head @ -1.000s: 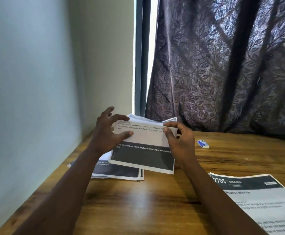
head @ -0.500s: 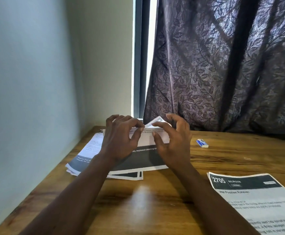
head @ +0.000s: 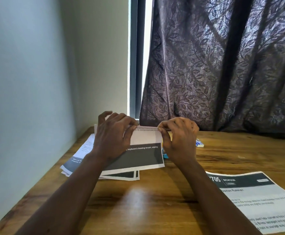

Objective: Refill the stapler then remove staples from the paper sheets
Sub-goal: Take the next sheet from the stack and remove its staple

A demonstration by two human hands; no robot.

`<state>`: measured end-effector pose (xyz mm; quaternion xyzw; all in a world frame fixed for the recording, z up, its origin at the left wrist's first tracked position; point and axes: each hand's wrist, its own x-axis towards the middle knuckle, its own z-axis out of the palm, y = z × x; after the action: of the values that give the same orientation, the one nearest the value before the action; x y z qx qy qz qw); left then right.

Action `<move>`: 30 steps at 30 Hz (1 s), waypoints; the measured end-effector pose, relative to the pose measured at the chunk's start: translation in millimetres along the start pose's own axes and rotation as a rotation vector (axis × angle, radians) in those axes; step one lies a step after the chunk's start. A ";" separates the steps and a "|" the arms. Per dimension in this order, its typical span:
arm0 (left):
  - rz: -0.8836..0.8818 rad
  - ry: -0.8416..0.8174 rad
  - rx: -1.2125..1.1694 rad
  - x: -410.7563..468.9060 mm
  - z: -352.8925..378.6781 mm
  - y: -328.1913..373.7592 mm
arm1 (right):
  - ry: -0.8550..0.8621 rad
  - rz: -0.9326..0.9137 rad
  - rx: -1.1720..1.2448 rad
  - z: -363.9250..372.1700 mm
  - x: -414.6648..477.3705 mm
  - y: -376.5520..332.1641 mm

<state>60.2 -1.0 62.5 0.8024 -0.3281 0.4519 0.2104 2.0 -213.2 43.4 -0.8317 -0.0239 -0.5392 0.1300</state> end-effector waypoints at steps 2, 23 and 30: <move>-0.016 0.005 -0.011 -0.9 0.7 -2.4 | 0.005 0.024 -0.021 -0.8 -0.6 4.2; 0.132 0.093 -0.093 -3.3 13.7 17.7 | -0.055 -0.031 0.117 0.0 -6.2 -23.2; 0.101 0.107 0.004 -2.6 5.1 -2.9 | 0.053 0.003 0.160 -3.2 -4.3 -16.1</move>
<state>64.2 -1.4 57.6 0.7600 -0.3553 0.5049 0.2031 -5.5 -198.0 43.8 -0.8041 -0.0622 -0.5574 0.1972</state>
